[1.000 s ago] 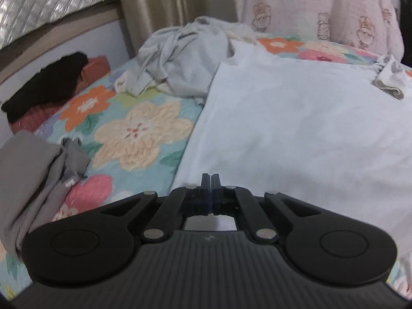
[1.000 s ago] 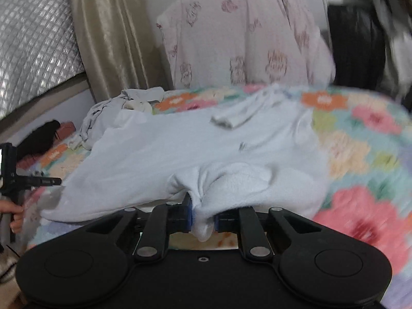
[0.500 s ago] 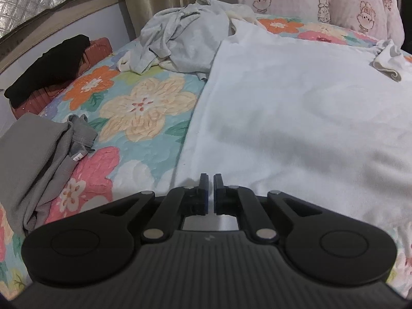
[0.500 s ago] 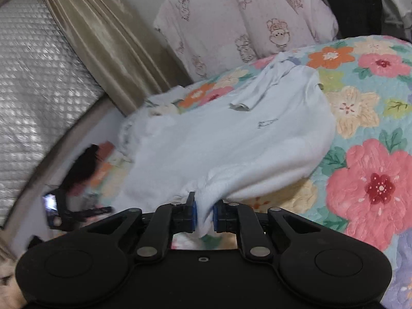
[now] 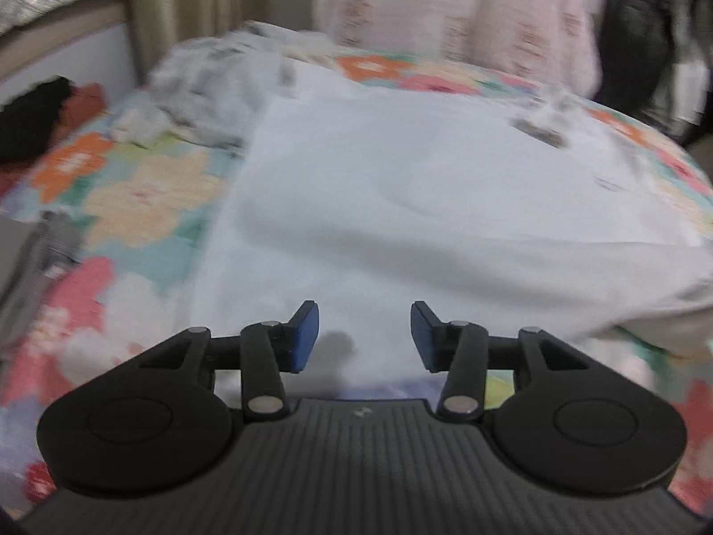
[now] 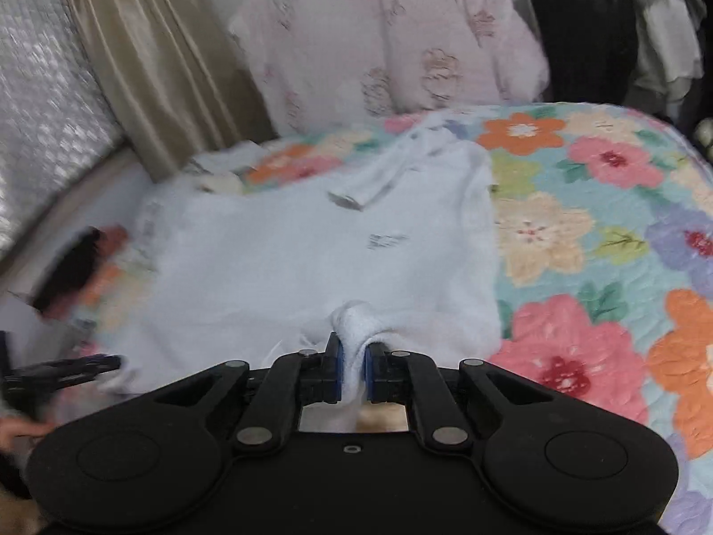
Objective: Fold clothes
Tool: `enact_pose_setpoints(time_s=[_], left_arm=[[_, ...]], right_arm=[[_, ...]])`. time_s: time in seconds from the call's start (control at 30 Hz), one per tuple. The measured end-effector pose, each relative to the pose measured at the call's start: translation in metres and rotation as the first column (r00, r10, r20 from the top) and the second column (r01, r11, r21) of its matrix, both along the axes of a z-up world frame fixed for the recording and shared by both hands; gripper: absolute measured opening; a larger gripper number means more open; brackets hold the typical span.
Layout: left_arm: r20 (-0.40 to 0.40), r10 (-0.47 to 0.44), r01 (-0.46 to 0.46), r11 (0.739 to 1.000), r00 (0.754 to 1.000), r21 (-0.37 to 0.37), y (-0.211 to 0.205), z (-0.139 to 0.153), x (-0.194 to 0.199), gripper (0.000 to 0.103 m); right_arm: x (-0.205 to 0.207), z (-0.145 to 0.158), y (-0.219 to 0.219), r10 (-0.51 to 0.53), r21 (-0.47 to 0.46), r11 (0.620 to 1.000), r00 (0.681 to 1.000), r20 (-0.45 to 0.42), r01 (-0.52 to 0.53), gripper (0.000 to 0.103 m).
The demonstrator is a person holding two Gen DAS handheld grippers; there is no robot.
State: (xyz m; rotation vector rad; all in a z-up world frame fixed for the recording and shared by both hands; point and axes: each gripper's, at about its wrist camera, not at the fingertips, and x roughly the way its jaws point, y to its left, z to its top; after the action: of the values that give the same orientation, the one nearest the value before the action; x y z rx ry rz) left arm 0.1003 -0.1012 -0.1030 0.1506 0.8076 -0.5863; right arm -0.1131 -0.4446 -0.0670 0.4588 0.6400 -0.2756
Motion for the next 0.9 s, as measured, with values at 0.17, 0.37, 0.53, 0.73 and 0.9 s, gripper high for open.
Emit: enact_pose_setpoints(time_s=[0.17, 0.37, 0.53, 0.73, 0.9], left_arm=[[-0.153, -0.141, 0.132, 0.989, 0.978, -0.071, -0.022, -0.015, -0.017, 0.057], [-0.169, -0.127, 0.127, 0.992, 0.977, -0.011, -0.053, -0.037, -0.011, 0.058], [-0.129, -0.056, 0.054, 0.998, 0.99, -0.012, -0.069, -0.043, 0.026, 0.055], [-0.139, -0.002, -0.011, 0.995, 0.99, -0.097, -0.078, -0.044, 0.049, 0.055], [-0.106, -0.002, -0.007, 0.996, 0.994, -0.087, -0.072, -0.044, 0.039, 0.055]], right_arm=[[0.023, -0.023, -0.013, -0.091, -0.02, 0.996, 0.996, -0.007, 0.091, 0.012], [0.048, -0.052, -0.029, -0.13, -0.067, 0.99, 0.986, -0.101, 0.124, 0.017], [0.038, -0.066, -0.032, -0.139, 0.101, 0.983, 0.979, -0.15, 0.155, 0.042], [0.014, -0.079, -0.009, 0.018, 0.407, 0.913, 0.998, -0.064, 0.01, 0.06], [0.046, -0.098, 0.018, 0.039, 0.364, 0.931, 0.998, -0.049, -0.019, 0.068]])
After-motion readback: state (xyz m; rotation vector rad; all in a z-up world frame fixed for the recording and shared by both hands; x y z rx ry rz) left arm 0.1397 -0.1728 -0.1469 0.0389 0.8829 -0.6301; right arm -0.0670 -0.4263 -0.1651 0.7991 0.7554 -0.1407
